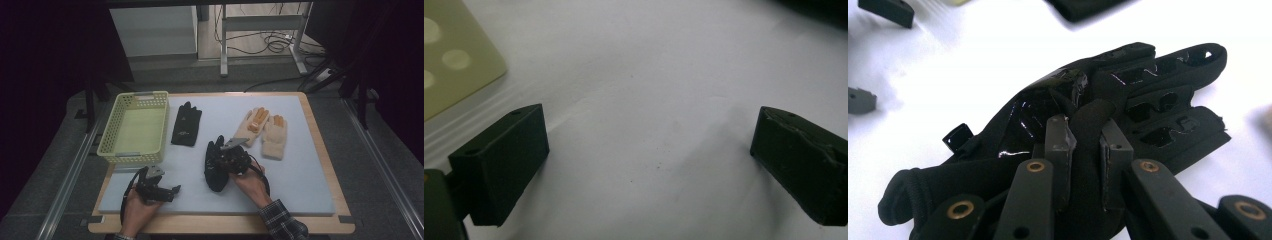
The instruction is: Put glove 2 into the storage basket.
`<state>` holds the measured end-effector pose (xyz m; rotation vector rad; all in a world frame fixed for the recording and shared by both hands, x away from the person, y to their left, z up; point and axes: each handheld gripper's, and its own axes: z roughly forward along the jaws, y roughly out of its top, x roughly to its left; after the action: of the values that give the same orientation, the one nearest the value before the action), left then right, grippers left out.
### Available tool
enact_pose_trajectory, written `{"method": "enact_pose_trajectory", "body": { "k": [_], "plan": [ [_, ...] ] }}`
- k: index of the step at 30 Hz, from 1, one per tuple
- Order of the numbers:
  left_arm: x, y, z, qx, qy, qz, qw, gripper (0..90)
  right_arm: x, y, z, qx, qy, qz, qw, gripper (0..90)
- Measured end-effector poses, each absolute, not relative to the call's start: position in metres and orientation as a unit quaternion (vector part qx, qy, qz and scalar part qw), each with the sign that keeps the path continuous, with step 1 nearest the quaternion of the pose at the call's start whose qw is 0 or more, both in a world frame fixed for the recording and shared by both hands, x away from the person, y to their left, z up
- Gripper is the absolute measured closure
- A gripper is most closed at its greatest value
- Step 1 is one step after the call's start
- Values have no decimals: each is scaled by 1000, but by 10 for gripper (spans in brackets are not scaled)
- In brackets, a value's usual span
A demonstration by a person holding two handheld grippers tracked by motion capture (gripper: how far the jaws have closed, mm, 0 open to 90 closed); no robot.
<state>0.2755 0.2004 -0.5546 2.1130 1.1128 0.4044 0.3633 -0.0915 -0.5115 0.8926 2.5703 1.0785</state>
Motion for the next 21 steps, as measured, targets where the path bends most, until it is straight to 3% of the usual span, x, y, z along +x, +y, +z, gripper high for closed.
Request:
{"method": "enact_pose_trajectory", "body": {
  "k": [8,21],
  "plan": [
    [275,200,-555,816,430,156,352,25,359,-92,-521,300,874,365,115,737],
    [275,200,-555,816,430,156,352,26,361,-102,-505,299,865,386,113,488]
  ]
}}
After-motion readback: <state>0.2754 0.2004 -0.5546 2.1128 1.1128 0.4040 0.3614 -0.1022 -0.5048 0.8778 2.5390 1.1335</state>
